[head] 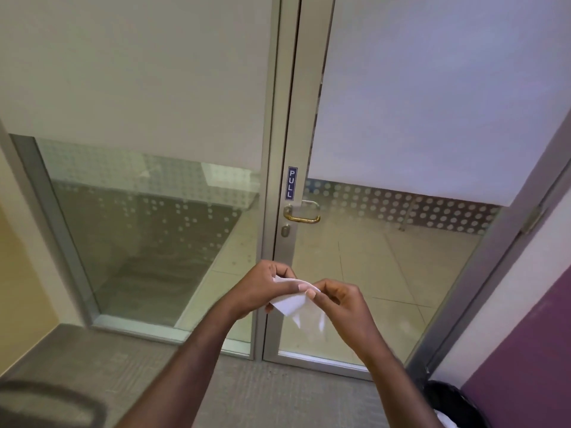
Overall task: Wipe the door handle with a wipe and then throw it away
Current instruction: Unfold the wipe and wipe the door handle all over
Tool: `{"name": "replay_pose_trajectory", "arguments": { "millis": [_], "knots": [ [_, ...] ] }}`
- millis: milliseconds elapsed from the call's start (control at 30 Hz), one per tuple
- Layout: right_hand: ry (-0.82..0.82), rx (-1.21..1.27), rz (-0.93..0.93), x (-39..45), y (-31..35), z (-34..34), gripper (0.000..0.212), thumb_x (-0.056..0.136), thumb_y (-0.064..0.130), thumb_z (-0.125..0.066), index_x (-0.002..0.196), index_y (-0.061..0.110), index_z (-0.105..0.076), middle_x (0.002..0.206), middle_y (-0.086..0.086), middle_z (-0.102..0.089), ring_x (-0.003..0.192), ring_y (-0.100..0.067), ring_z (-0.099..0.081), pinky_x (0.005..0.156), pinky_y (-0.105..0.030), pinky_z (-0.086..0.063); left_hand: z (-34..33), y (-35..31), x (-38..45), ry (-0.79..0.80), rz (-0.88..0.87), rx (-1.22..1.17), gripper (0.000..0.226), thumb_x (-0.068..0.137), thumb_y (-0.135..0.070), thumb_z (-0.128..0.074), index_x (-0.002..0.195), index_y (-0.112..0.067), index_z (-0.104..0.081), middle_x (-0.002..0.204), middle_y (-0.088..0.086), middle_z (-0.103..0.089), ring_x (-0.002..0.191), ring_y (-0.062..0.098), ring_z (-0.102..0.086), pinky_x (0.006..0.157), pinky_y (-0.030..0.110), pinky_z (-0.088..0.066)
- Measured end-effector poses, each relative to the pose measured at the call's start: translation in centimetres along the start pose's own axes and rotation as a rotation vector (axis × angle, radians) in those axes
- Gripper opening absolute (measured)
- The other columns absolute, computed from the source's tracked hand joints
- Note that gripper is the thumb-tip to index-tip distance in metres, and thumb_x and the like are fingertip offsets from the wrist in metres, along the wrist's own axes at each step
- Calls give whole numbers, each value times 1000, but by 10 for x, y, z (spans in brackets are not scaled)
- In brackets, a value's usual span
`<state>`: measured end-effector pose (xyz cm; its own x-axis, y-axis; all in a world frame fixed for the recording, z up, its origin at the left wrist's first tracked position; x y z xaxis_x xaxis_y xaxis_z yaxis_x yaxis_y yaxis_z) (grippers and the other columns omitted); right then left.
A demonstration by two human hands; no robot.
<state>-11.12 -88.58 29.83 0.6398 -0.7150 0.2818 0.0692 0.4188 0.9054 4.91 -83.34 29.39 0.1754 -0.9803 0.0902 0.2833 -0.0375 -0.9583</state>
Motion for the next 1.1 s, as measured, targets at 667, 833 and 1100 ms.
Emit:
{"name": "replay_pose_trajectory", "arguments": {
  "millis": [667, 833, 1100],
  "knots": [
    [-335, -148, -162, 268, -163, 61, 15, 83, 10, -76, 84, 25, -75, 74, 14, -73, 68, -5, -67, 61, -24, -52, 93, 114, 284, -416, 27, 129, 16, 87, -26, -80, 84, -10, -79, 73, 16, -73, 60, 24, -63, 54, 45, -57],
    [-324, -440, -39, 340, -187, 82, 10, 84, 18, -74, 83, 28, -75, 82, 18, -73, 87, -12, -62, 72, -27, -48, 83, 136, 333, -624, 103, 200, 21, 84, -32, -83, 71, -22, -69, 60, -9, -62, 56, 9, -50, 53, 28, -40],
    [-199, -759, 82, 400, -217, 80, 13, 83, 9, -76, 90, 20, -77, 92, 0, -69, 89, -28, -58, 73, -38, -49, 88, 157, 381, -700, 213, 422, 35, 83, -37, -80, 63, -17, -59, 55, -4, -59, 50, 10, -53, 47, 22, -30]
  ]
}}
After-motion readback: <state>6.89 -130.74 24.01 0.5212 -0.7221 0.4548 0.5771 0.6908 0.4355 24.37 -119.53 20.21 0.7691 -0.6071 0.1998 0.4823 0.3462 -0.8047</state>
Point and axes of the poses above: each hand's wrist, its own x-axis towards the middle knuckle, its own z-axis out of the back of the hand, y = z × x, the point moved 7 cm from there along x, towards the middle knuckle
